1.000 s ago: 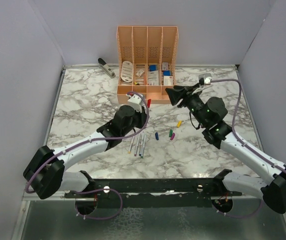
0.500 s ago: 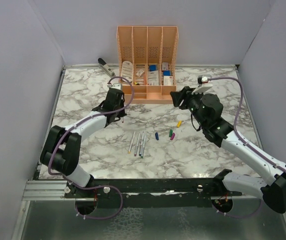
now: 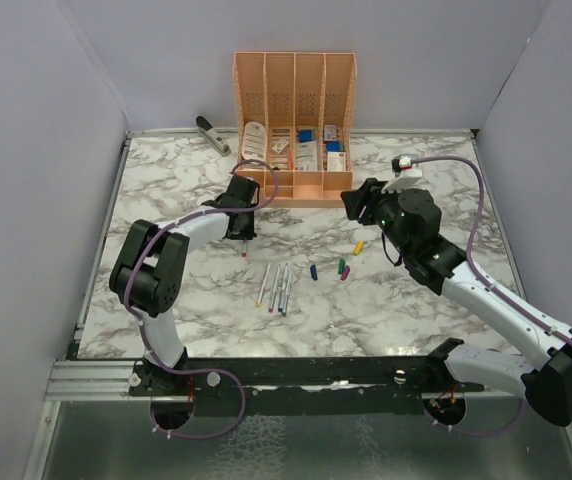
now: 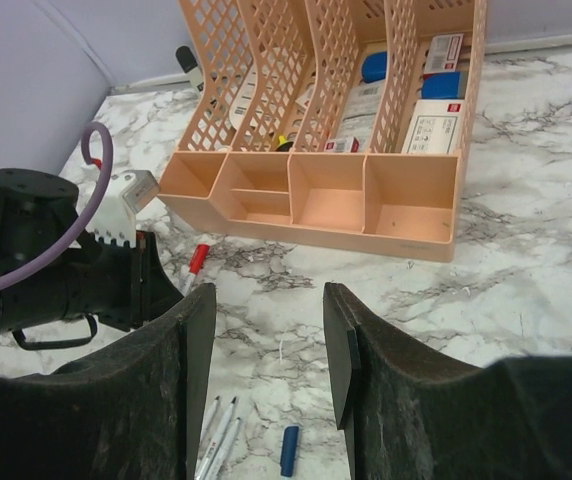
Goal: Insert the pens into the pen caps
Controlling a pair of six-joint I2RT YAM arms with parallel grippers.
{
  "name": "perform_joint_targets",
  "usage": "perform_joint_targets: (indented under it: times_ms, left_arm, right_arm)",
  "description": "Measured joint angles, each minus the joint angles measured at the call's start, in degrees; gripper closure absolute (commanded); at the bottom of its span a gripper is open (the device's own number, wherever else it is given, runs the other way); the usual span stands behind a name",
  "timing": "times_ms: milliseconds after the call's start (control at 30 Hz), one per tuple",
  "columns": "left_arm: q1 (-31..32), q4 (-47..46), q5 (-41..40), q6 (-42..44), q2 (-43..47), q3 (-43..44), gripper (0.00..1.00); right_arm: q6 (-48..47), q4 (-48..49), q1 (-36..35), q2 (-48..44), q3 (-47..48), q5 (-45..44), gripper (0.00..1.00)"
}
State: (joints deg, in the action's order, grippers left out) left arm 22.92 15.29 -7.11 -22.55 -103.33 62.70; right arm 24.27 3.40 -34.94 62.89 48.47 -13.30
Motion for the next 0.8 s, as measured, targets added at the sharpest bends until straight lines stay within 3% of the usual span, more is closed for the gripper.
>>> perform_joint_targets:
  times_ms: [267, 700, 800]
  left_arm:
    - [0.0, 1.6, 0.0, 0.4, -2.1, 2.7, 0.65]
    - [0.0, 5.4, -1.3, 0.4, 0.2, 3.2, 0.59]
    - [0.0, 6.8, -1.4, 0.4, 4.6, 3.1, 0.59]
  right_arm:
    - [0.2, -0.4, 0.0, 0.0, -1.2, 0.0, 0.54]
    - [0.7, -0.6, 0.0, 0.0, -1.6, -0.3, 0.53]
    - [1.0, -0.7, 0.0, 0.2, -1.6, -0.7, 0.34]
